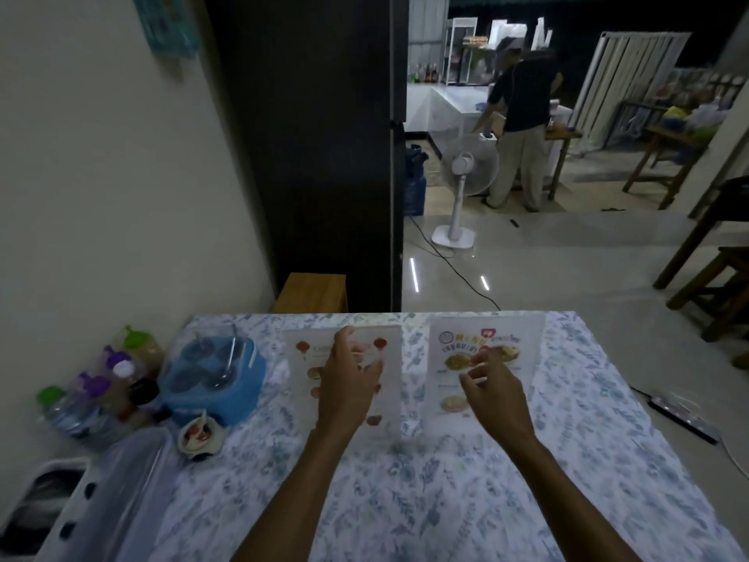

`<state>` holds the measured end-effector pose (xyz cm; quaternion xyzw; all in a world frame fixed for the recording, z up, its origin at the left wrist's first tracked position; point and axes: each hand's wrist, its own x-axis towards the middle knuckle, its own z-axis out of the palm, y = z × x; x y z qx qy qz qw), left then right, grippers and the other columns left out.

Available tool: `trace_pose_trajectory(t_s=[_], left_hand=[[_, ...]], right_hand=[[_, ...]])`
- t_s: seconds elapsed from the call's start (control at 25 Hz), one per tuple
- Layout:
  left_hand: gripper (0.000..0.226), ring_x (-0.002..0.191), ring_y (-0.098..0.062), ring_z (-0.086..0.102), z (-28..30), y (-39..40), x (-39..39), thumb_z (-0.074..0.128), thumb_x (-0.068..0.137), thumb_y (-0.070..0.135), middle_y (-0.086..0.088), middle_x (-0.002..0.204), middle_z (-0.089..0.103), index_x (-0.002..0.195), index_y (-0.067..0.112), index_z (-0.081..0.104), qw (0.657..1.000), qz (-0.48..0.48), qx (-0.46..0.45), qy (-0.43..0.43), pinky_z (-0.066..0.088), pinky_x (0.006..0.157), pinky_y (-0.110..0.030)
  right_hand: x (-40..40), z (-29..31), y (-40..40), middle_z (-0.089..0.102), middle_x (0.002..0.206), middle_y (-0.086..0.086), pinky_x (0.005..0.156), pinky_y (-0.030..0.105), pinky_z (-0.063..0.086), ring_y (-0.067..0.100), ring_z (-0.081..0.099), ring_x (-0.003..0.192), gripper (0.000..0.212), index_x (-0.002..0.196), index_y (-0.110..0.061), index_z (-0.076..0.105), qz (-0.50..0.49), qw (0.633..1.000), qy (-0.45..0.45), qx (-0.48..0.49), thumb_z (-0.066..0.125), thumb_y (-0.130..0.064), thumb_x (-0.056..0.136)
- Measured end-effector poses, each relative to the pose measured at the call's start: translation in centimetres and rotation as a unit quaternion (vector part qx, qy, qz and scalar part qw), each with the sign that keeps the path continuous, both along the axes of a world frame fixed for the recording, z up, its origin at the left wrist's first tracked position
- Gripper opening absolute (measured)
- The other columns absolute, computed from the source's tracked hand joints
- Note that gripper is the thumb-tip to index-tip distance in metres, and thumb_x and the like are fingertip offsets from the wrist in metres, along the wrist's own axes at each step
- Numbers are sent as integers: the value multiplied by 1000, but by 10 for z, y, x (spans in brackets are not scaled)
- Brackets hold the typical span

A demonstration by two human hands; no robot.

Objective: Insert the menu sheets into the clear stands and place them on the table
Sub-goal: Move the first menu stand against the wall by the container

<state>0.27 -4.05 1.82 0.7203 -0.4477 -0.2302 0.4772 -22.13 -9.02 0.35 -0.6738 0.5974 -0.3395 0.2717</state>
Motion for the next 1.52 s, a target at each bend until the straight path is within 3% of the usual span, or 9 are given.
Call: trace_pose_trajectory(t_s=[0.08, 0.32, 0.48, 0.6, 0.72, 0.88, 1.04, 1.36, 1.52], left_hand=[[57, 101, -13, 61, -4, 16, 32, 70, 91, 28, 2, 119, 63, 140, 25, 42, 999, 43, 11, -10, 47, 72, -17], [59, 104, -21, 65, -32, 46, 93, 73, 88, 37, -1, 119, 62, 137, 25, 42, 993, 103, 60, -3, 57, 86, -45], [62, 118, -23, 58, -53, 43, 99, 75, 87, 29, -7, 134, 55, 140, 19, 43, 987, 137, 88, -10, 50, 91, -36], [65, 125, -24, 54, -65, 35, 97, 76, 87, 31, -7, 139, 52, 142, 17, 44, 985, 132, 106, -13, 49, 97, -40], [54, 115, -19, 61, -77, 25, 98, 76, 86, 34, 0, 128, 62, 132, 23, 50, 987, 113, 113, -2, 53, 90, -37], [28, 97, -15, 68, -78, 20, 100, 72, 90, 31, 3, 112, 71, 112, 23, 56, 987, 119, 107, -16, 58, 80, -38], [20, 88, -14, 70, -75, 10, 119, 74, 90, 26, 4, 99, 72, 101, 21, 59, 990, 98, 90, -37, 59, 73, -36], [19, 89, -12, 71, -56, -46, 187, 71, 89, 37, 8, 100, 74, 101, 30, 58, 997, 32, 56, -36, 60, 75, -41], [23, 94, -18, 73, -38, -90, 238, 72, 91, 32, 2, 109, 75, 110, 22, 62, 997, -5, 37, -66, 61, 73, -34]], right_hand=[[30, -10, 8, 70, 99, 3, 66, 36, 59, 13, 67, 78, 25, 113, -18, 54, 25, 999, 15, 16, 67, -25, 92], [78, -40, 7, 70, 106, 7, 65, 36, 57, 18, 67, 82, 32, 120, -16, 51, 87, 992, 51, 69, 64, -29, 94], [95, -56, -5, 68, 115, 10, 64, 29, 51, 17, 65, 81, 43, 132, -11, 49, 113, 986, 58, 111, 65, -26, 94], [102, -66, -14, 68, 117, 11, 64, 25, 51, 15, 64, 80, 45, 135, -12, 50, 117, 986, 55, 107, 64, -24, 94], [102, -74, -19, 68, 112, 11, 62, 23, 46, 14, 62, 76, 35, 128, -15, 55, 110, 987, 58, 98, 61, -24, 96], [102, -76, -21, 70, 101, 6, 55, 14, 39, 20, 68, 80, 6, 101, -17, 56, 99, 990, 65, 74, 58, -22, 98], [109, -70, -21, 64, 84, -4, 52, 15, 39, 18, 68, 76, 19, 82, -20, 48, 90, 993, 55, 50, 57, -18, 98], [164, -49, -55, 72, 93, 0, 57, 9, 43, 10, 63, 74, 11, 87, -14, 57, 28, 998, 55, -4, 59, -18, 97], [211, -29, -81, 74, 99, 2, 59, 9, 42, 10, 62, 75, 6, 92, -17, 59, -13, 998, 66, -20, 60, -19, 97]])
